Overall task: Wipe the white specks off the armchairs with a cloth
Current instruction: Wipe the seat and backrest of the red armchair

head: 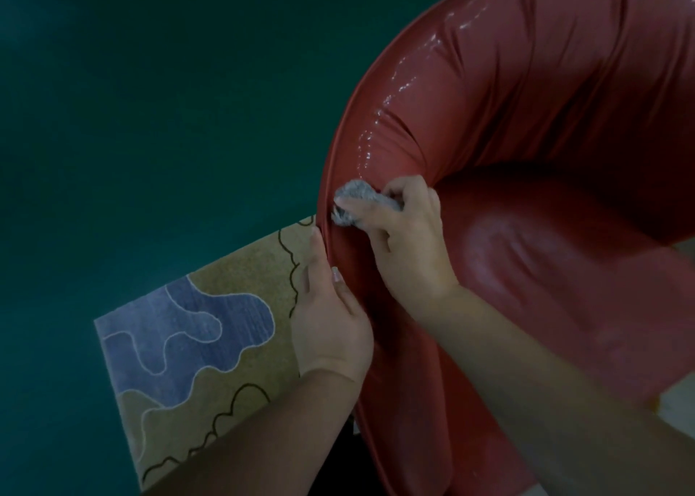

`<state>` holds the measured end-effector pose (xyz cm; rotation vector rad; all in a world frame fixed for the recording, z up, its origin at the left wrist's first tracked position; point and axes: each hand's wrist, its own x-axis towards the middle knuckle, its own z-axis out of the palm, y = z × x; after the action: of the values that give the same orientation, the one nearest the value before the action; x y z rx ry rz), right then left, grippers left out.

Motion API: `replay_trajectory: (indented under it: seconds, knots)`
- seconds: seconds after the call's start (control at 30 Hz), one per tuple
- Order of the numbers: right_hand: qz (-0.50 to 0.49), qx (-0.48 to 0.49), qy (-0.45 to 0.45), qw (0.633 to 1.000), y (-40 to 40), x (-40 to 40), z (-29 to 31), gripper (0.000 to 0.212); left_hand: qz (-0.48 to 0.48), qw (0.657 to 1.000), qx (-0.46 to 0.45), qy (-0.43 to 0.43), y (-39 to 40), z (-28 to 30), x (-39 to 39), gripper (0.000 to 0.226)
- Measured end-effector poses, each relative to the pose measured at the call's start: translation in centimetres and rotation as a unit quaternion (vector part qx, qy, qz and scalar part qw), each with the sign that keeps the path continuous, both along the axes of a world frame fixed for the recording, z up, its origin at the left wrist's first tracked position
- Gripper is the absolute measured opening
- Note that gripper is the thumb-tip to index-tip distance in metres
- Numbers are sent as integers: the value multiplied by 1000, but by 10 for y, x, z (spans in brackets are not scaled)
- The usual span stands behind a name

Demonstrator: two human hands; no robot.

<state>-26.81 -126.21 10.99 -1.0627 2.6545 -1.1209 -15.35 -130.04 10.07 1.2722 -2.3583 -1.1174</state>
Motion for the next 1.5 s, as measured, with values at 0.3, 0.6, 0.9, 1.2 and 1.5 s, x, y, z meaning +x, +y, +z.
replay_trajectory:
  seconds: [0.3,0.6,0.9,1.2,1.5]
  knots:
    - [27,-16,-4,1000,38,28,-14,39,14,1000,5,5,1,-2,1,55]
    - [21,-5,30,999,13,8,-8,33,10,1000,12,10,2,-2,3,57]
    - [-31,-73,0,997,-19,-26,-6,30,12,1000,0,6,1,0,1,57]
    - [-9,-68,-2,998,8,0,-10,30,8,1000,-5,1,1,1,0,52]
    - [2,-51,24,998,-25,-43,2,30,11,1000,-17,-11,2,-1,-1,54]
